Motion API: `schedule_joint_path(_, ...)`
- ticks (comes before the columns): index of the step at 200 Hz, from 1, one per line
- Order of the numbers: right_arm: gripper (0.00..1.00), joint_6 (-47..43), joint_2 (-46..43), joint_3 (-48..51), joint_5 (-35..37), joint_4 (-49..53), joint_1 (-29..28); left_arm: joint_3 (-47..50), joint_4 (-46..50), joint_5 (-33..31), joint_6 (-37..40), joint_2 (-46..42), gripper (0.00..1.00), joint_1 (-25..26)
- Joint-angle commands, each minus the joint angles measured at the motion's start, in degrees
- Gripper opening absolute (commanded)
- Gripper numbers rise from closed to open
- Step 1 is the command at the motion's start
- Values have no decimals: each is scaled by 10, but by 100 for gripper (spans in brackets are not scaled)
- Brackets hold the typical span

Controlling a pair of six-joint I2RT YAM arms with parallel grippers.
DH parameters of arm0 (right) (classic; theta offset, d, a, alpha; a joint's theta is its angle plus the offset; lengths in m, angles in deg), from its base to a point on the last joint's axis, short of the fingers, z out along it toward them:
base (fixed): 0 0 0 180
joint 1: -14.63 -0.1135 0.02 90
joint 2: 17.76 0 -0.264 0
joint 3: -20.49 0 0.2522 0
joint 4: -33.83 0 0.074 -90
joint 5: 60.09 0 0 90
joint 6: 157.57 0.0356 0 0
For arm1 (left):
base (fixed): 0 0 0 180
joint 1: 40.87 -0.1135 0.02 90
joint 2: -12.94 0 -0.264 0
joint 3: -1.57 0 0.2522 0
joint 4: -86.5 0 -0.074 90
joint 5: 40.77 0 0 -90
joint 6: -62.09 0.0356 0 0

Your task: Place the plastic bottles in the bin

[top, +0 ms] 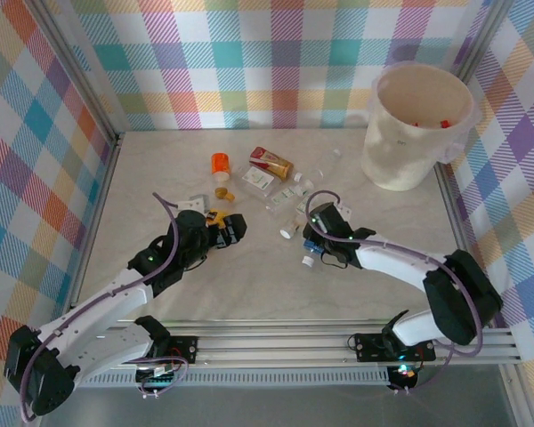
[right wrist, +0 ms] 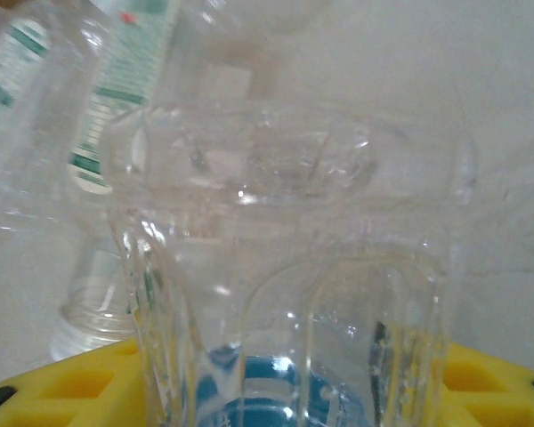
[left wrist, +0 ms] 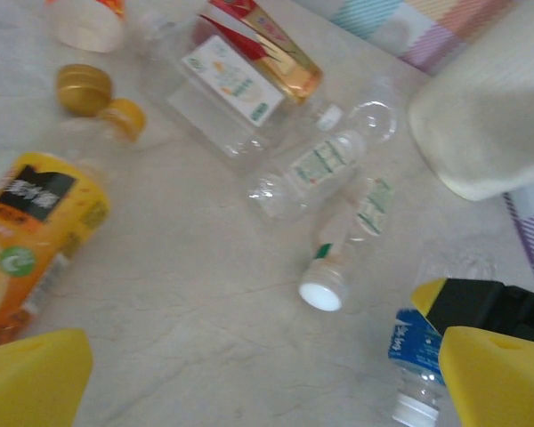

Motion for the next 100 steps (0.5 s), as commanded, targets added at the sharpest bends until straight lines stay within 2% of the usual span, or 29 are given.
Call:
schedule_joint_path(1,42,-107,-41,-11,41,-18,2,5,-64,60,12,15,100,-4)
schedule_joint_path(67,37,-287,-126,-44,74,-59,2,-1,-158,114,-9,67,100,-4)
schedule_joint_path(100,37,-374,-138,-80,80,-125,2,-8,-214,148,-17,94,100,-3)
